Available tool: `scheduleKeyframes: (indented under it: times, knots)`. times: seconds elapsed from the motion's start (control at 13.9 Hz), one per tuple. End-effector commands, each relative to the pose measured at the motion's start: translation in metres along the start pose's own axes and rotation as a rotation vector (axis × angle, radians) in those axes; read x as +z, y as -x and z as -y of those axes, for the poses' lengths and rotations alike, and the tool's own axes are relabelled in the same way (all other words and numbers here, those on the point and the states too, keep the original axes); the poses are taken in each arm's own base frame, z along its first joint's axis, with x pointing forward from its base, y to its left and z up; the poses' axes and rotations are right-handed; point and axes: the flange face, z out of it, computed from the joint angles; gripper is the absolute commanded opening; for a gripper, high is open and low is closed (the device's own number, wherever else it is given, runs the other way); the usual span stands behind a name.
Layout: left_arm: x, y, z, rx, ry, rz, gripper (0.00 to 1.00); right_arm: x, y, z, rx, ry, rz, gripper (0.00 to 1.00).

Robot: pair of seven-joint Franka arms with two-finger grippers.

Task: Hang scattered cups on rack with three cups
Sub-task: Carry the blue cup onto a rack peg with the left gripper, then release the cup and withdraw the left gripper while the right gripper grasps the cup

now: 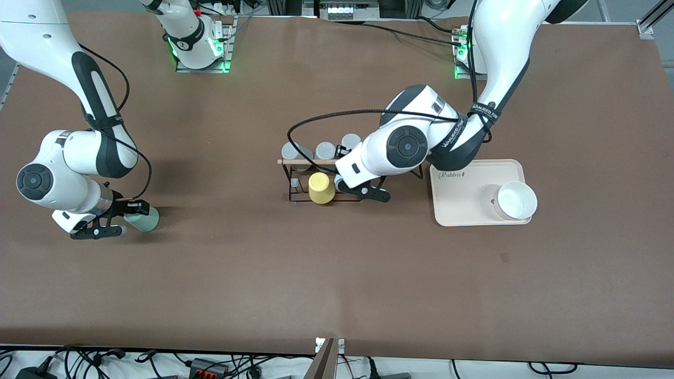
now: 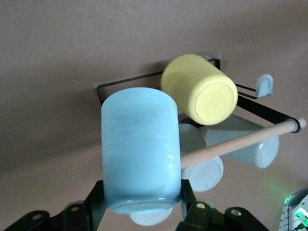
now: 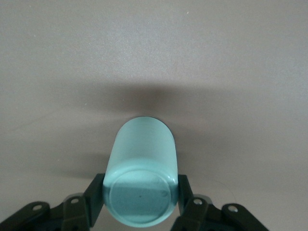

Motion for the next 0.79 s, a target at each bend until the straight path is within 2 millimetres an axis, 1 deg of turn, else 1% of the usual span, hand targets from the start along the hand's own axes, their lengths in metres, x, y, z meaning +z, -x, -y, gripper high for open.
scheduleKeyframes:
  times: [0.0,0.07,0.14,0.22,0.29,0.36,0.43,0.5,0.57,0.65,0.72]
  knots:
    - [0.005,-0.01,0.002,0.014,-0.028,-0.018,0.1,-0.031,-0.007,0.004,-0.038,0.005,0.013,0.29]
    - [0.012,-0.013,0.004,0.012,-0.028,-0.011,0.1,-0.048,-0.013,0.005,-0.044,0.003,0.034,0.26]
    - [0.016,-0.019,0.008,0.006,-0.016,-0.022,0.12,-0.064,-0.018,0.015,-0.056,0.002,0.056,0.25]
    - [0.022,-0.024,0.01,-0.002,-0.007,-0.035,0.16,-0.08,-0.021,0.021,-0.063,0.003,0.068,0.25]
    - [0.026,-0.026,0.01,-0.005,-0.002,-0.038,0.27,-0.097,-0.021,0.027,-0.063,0.0,0.083,0.25]
    - [0.026,-0.027,0.012,-0.005,-0.001,-0.037,0.64,-0.111,-0.022,0.036,-0.068,-0.007,0.096,0.25]
    - [0.023,-0.027,0.013,-0.008,-0.001,-0.041,1.0,-0.129,-0.023,0.047,-0.078,-0.011,0.103,0.25]
    - [0.014,-0.027,0.016,-0.013,-0.001,-0.051,1.0,-0.142,-0.022,0.055,-0.079,-0.014,0.114,0.25]
    - [-0.015,-0.033,0.033,-0.039,0.004,-0.077,1.0,-0.158,-0.023,0.067,-0.096,-0.025,0.109,0.25]
    - [-0.04,-0.036,0.047,-0.059,0.009,-0.097,1.0,-0.165,-0.023,0.076,-0.109,-0.029,0.117,0.25]
    - [-0.064,-0.036,0.064,-0.079,0.011,-0.112,1.0,-0.177,-0.024,0.089,-0.126,-0.026,0.116,0.25]
